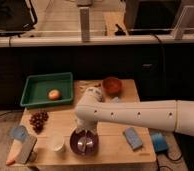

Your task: Place fork in purple bowl

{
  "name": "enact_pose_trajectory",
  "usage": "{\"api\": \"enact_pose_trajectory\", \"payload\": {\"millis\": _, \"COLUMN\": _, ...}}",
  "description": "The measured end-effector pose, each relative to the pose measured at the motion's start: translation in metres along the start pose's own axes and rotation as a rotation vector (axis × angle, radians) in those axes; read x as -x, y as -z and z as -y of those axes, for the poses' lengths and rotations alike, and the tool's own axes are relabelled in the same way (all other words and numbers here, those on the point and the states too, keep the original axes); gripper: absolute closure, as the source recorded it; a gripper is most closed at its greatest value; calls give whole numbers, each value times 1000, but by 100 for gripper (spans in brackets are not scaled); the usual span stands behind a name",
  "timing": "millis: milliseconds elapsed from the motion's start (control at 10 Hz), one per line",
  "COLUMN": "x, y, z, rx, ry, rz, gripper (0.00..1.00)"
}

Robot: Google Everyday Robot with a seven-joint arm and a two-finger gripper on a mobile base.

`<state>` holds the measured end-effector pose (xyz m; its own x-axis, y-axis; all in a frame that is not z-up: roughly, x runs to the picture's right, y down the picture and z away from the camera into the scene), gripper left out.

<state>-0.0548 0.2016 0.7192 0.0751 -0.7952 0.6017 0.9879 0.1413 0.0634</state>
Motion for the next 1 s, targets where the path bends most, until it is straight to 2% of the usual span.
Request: {"api": "enact_pose_trajectory", "payload": {"millis": 1000, "x": -2, "y": 1, "z": 1, "rx": 2, "ry": 6, "rz": -4, "gripper": 30}}
